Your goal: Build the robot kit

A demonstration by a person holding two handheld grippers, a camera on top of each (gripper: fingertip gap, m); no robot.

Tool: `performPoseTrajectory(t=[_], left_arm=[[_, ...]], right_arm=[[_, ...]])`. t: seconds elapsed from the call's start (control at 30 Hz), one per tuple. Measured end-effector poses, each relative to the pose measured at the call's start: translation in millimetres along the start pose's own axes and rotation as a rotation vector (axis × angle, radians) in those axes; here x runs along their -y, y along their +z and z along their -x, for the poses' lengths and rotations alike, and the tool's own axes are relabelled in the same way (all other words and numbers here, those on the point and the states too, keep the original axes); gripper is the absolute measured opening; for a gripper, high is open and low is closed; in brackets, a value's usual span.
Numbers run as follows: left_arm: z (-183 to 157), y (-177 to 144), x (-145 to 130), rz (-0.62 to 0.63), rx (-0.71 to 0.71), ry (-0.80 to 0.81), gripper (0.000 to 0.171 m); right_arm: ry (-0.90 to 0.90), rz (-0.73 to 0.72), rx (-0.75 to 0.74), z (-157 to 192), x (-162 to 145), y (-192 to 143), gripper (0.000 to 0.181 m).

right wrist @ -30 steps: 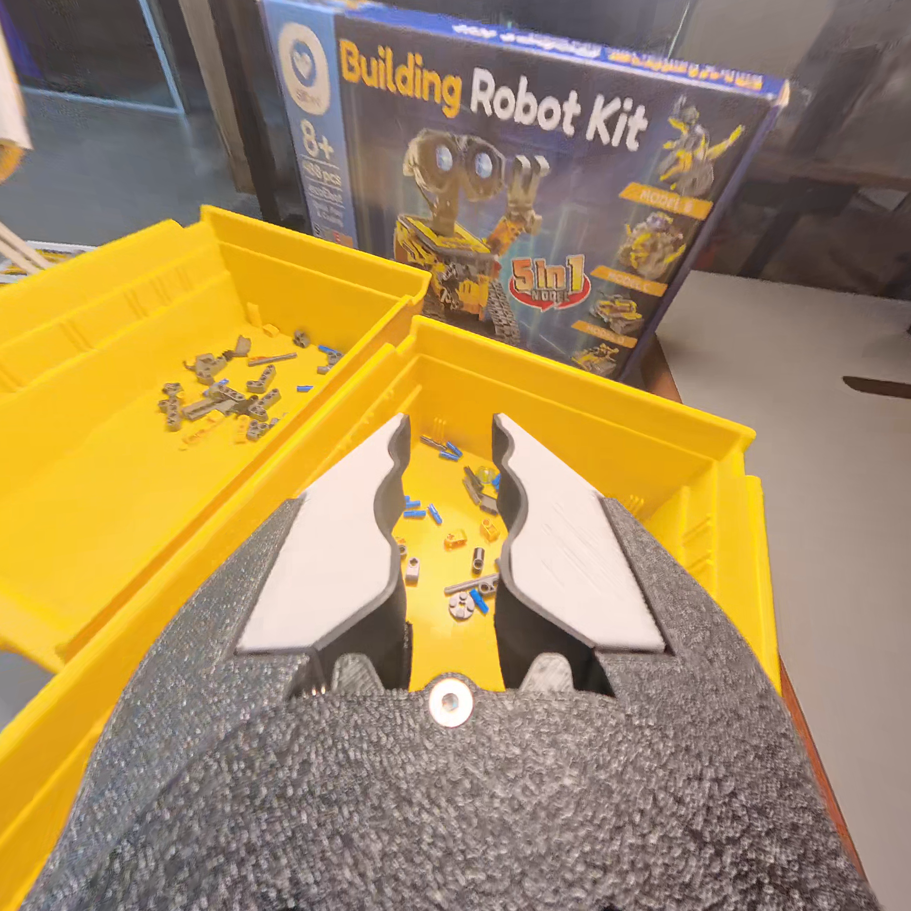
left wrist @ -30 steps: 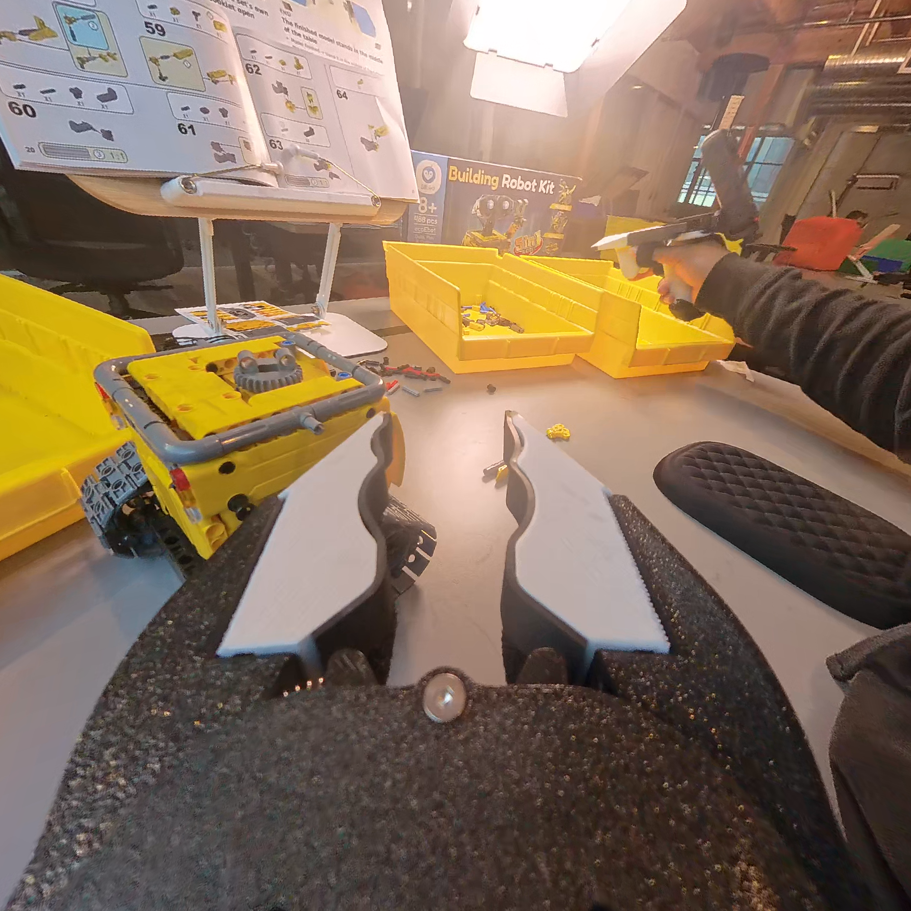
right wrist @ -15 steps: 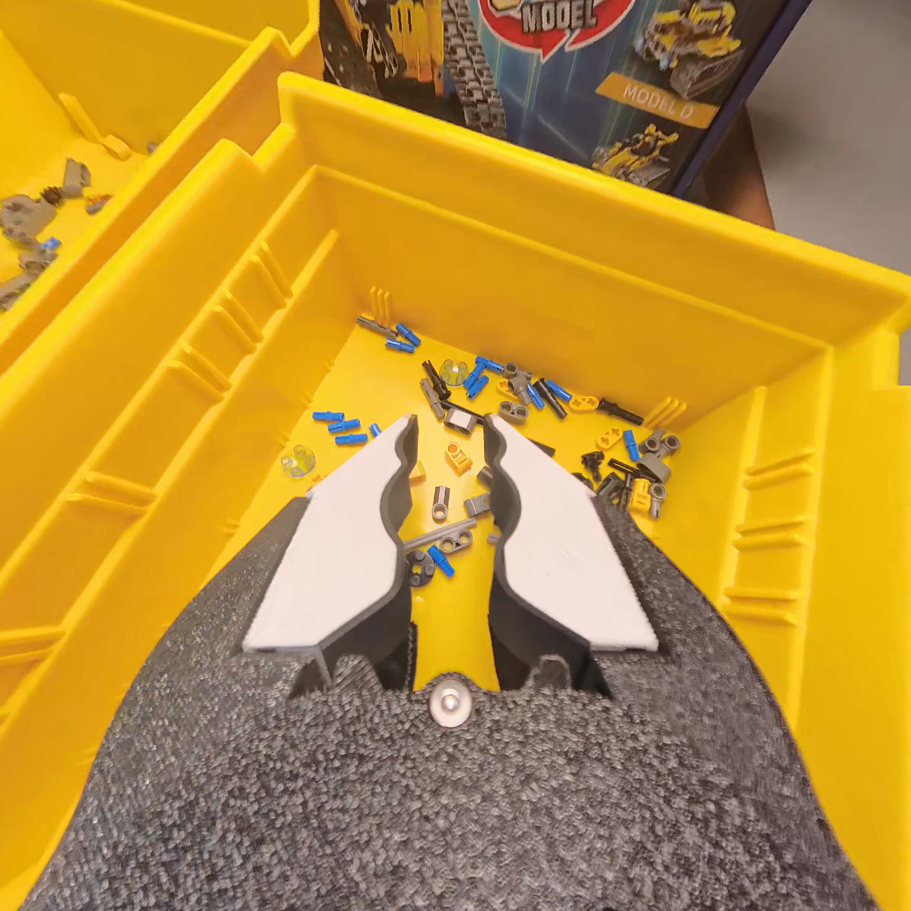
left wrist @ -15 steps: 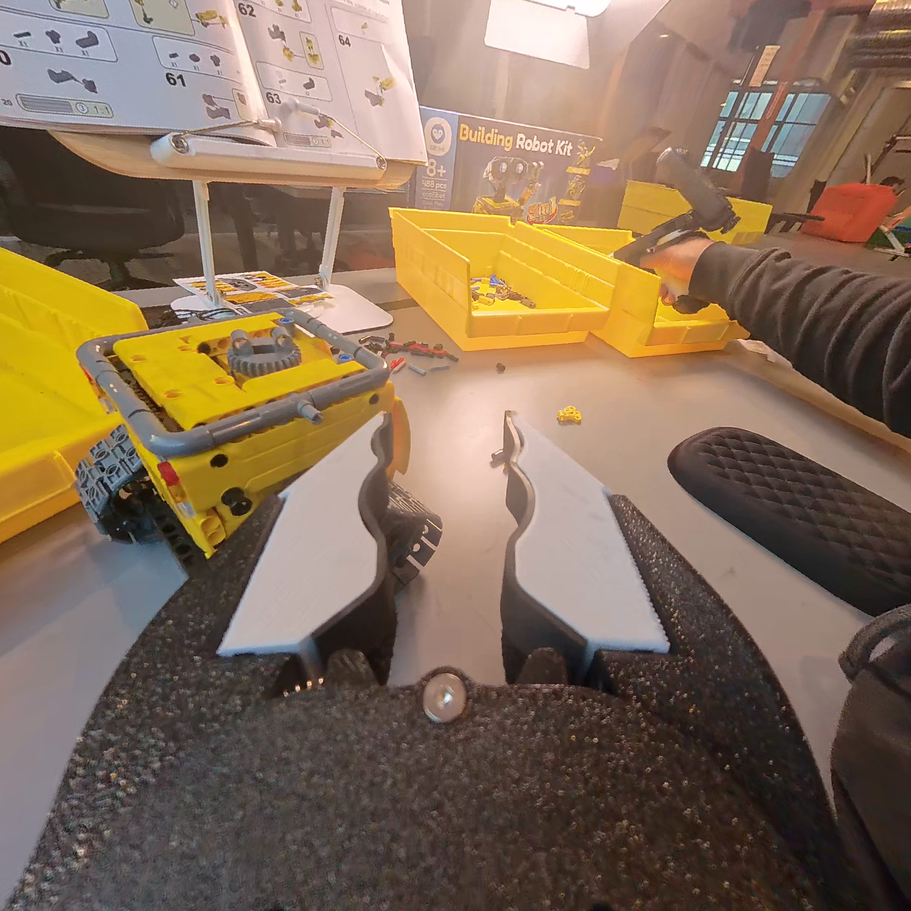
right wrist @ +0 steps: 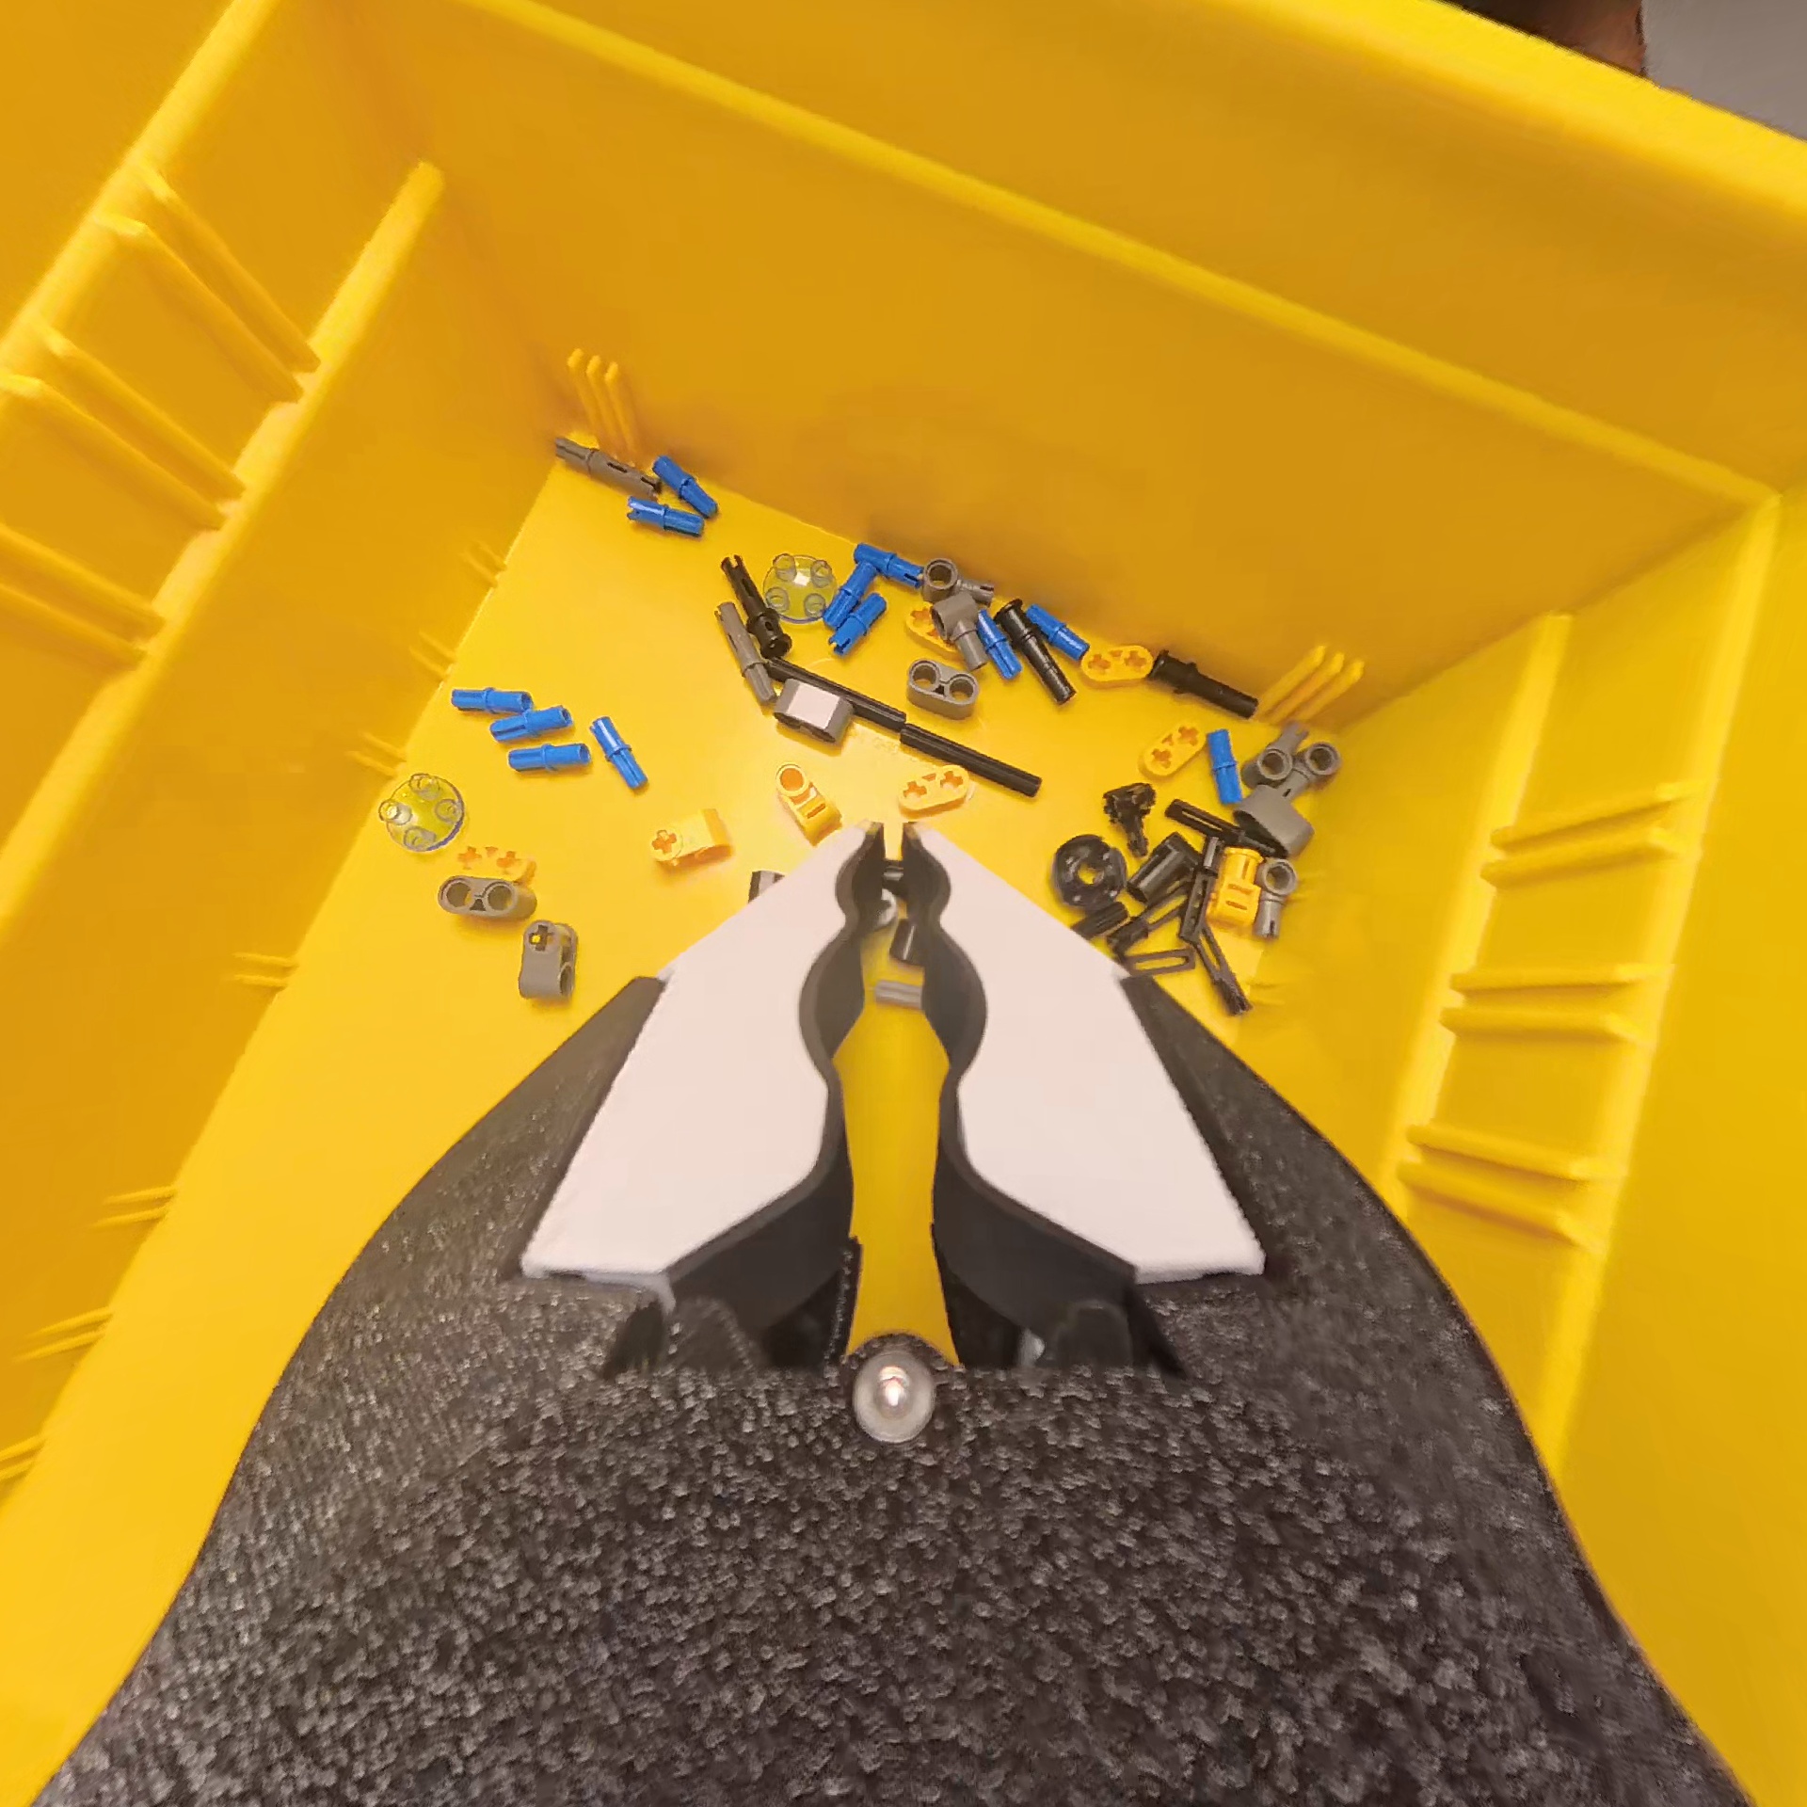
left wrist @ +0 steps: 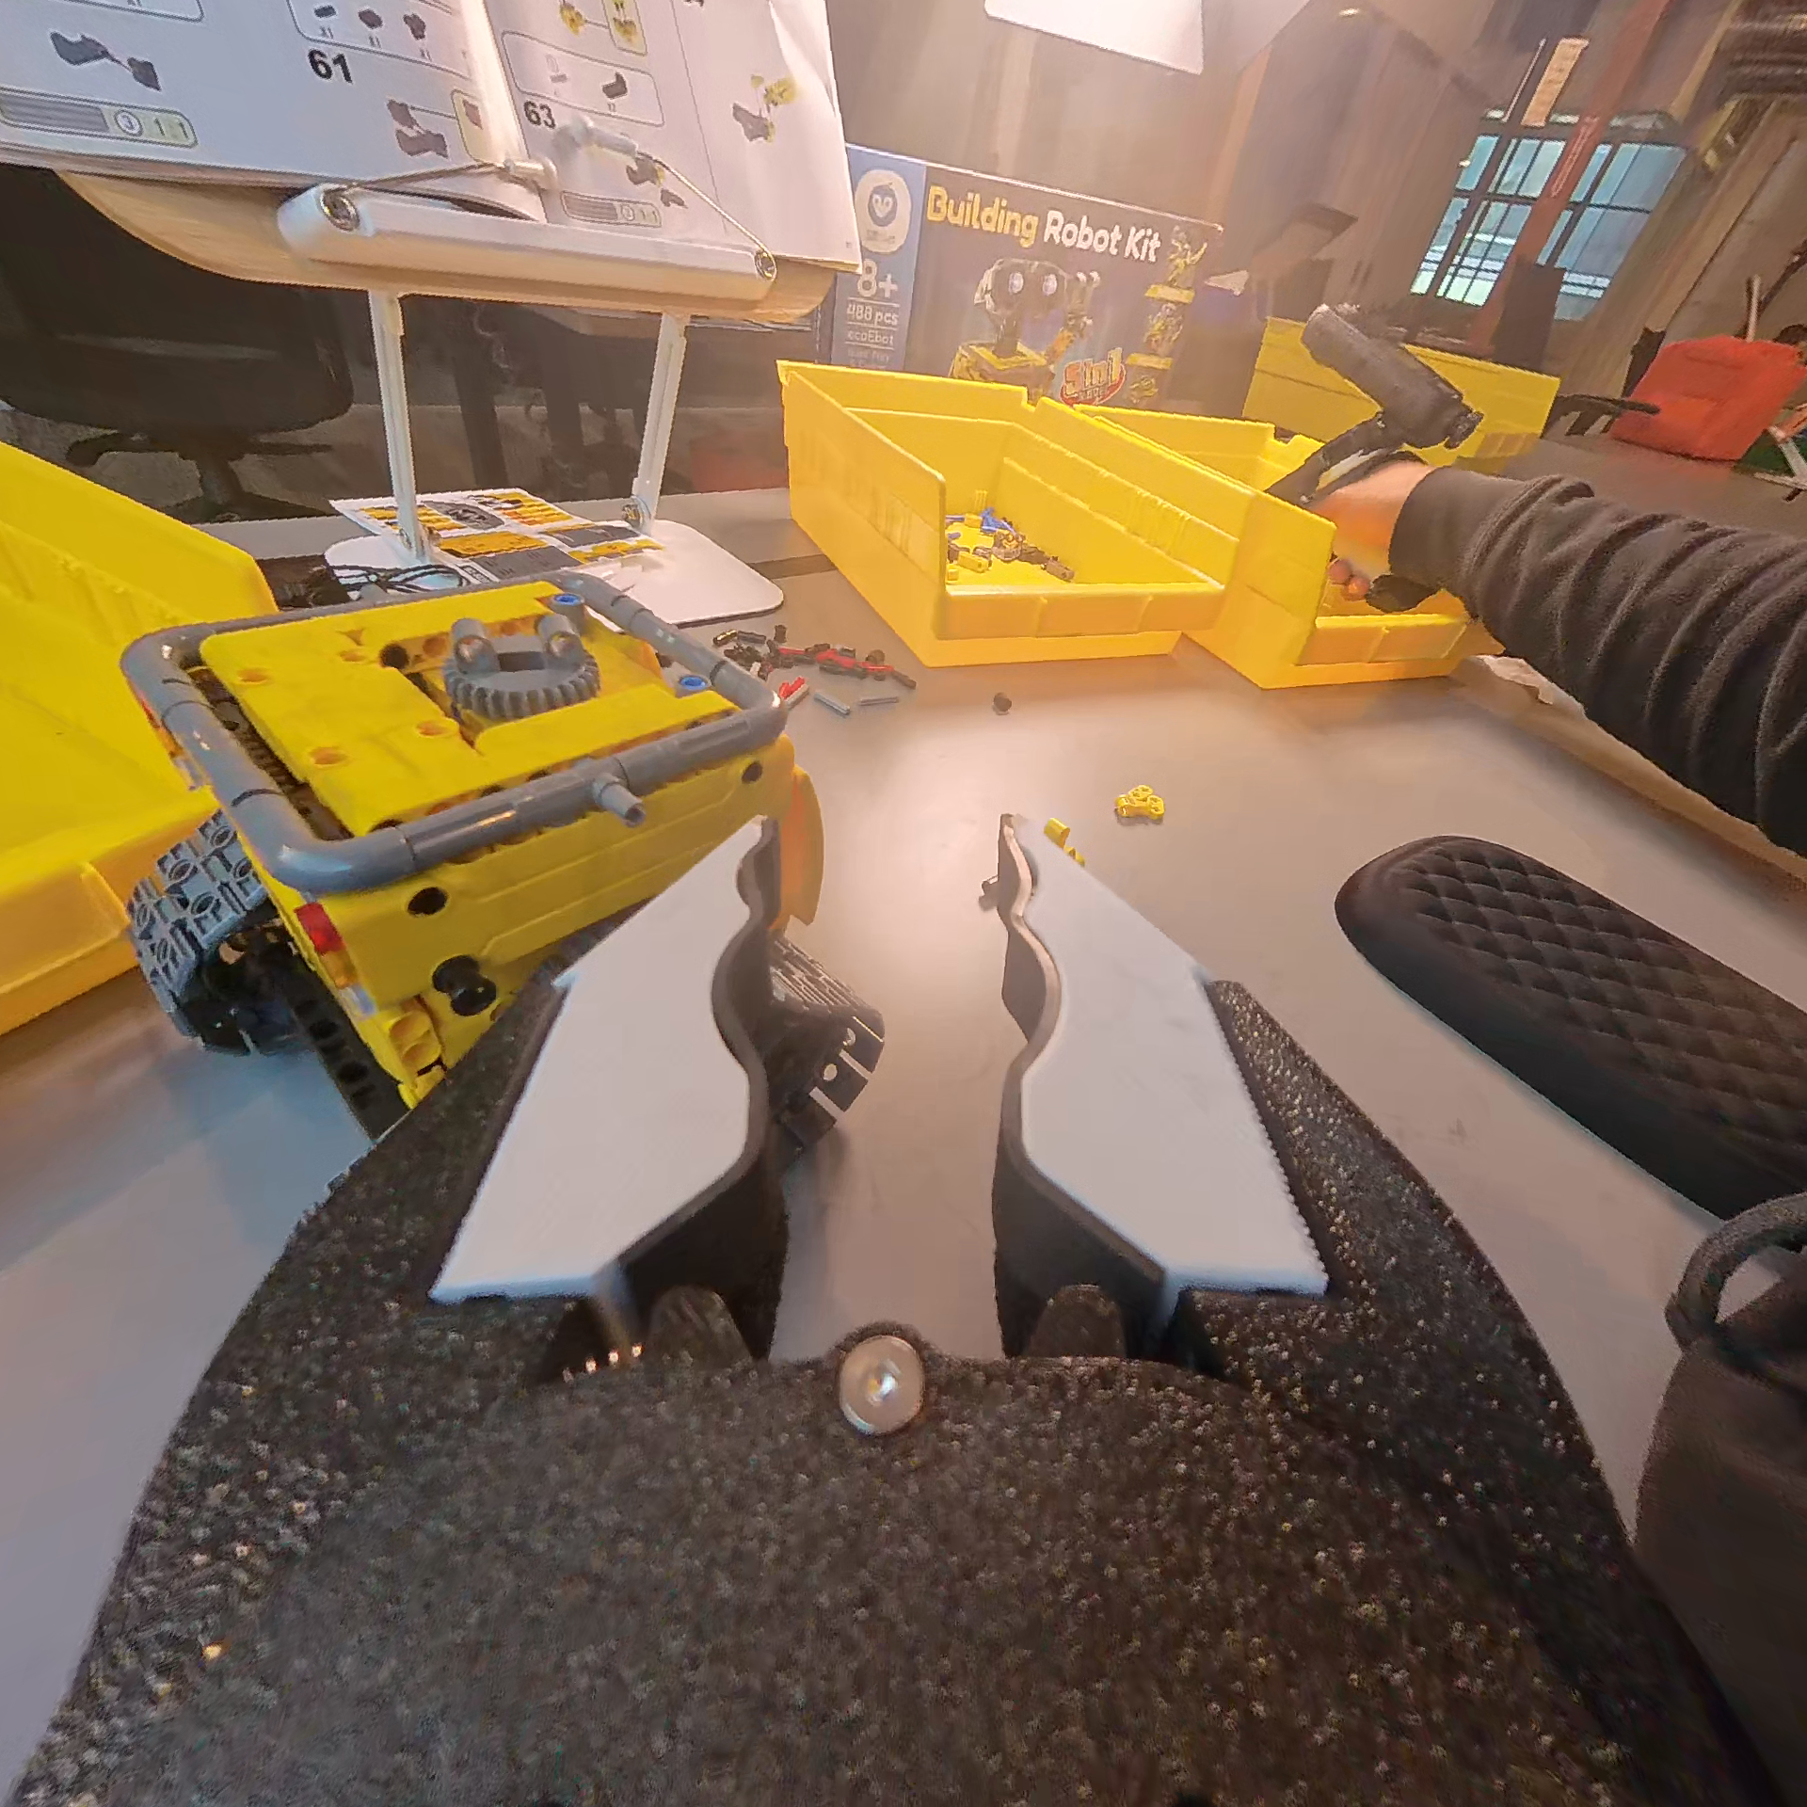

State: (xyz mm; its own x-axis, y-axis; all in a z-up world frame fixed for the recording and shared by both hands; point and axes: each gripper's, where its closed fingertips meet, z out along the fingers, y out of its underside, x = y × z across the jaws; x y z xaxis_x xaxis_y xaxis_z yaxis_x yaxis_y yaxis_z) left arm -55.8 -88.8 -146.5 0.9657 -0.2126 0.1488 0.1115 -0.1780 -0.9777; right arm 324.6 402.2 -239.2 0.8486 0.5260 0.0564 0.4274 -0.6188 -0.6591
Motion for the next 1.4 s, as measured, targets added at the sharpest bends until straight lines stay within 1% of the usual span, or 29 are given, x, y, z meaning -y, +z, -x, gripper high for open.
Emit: performPoseTrajectory(t=[0.13, 0.23, 0.3, 0.4, 0.5, 0.53, 0.6, 0.7, 0.8, 0.87, 0.93, 1.0, 1.1, 1.27, 1.33, 1.4], left_arm=[[0.0, 2.4, -2.5, 0.019, 0.004, 0.005, 0.043], [-0.4, 4.3, -4.6, 0.034, 0.008, 0.014, 0.043], [-0.5, 5.3, -5.9, 0.043, 0.012, 0.02, 0.043], [-0.8, 6.5, -7.3, 0.053, 0.018, 0.031, 0.043], [-1.2, 7.5, -8.5, 0.06, 0.022, 0.041, 0.042], [-1.3, 7.8, -8.8, 0.062, 0.023, 0.045, 0.043], [-2.1, 7.8, -9.0, 0.064, 0.024, 0.052, 0.043], [-2.6, 7.3, -8.5, 0.06, 0.03, 0.064, 0.042], [-2.6, 7.9, -9.1, 0.063, 0.03, 0.065, 0.042], [-2.5, 8.1, -9.5, 0.065, 0.026, 0.06, 0.042], [-2.1, 8.1, -9.3, 0.065, 0.022, 0.052, 0.042], [-1.5, 7.9, -8.9, 0.062, 0.019, 0.042, 0.042], [-0.4, 6.8, -7.5, 0.052, 0.015, 0.028, 0.042], [0.7, 5.8, -5.9, 0.04, 0.004, 0.005, 0.042], [1.5, 5.6, -5.2, 0.035, 0.003, -0.003, 0.042], [2.4, 5.6, -5.0, 0.034, 0.002, -0.012, 0.042]], right_arm=[[-0.063, 0.058, 0.078, 18.3, -7.7, -6.0, 0.0], [-0.098, 0.006, 0.052, 16.9, 3.0, -17.6, 0.003], [-0.111, 0.005, 0.066, 18.4, 5.4, -24.0, 0.008], [-0.19, 0.072, 0.15, 30.6, -4.0, -26.3, 0.016], [-0.278, 0.155, 0.163, 33.1, -16.0, -19.9, 0.016], [-0.294, 0.162, 0.16, 32.9, -15.5, -18.3, 0.015], [-0.293, 0.211, 0.164, 32.2, -17.1, -18.8, 0.013], [-0.302, 0.324, 0.225, 40.1, -27.9, -25.0, 0.013], [-0.301, 0.321, 0.245, 42.7, -20.4, -29.2, 0.013], [-0.298, 0.323, 0.224, 37.8, -15.5, -31.5, 0.015], [-0.285, 0.356, 0.216, 34.9, -18.5, -32.4, 0.015], [-0.263, 0.388, 0.238, 38.8, -25.5, -31.7, 0.015], [-0.258, 0.411, 0.225, 39.3, -33.6, -27.9, 0.014], [-0.241, 0.395, 0.229, 40.0, -34.5, -26.5, 0.011], [-0.24, 0.386, 0.242, 41.6, -35.0, -27.1, 0.005], [-0.247, 0.372, 0.244, 42.4, -35.2, -27.2, 0.004]])
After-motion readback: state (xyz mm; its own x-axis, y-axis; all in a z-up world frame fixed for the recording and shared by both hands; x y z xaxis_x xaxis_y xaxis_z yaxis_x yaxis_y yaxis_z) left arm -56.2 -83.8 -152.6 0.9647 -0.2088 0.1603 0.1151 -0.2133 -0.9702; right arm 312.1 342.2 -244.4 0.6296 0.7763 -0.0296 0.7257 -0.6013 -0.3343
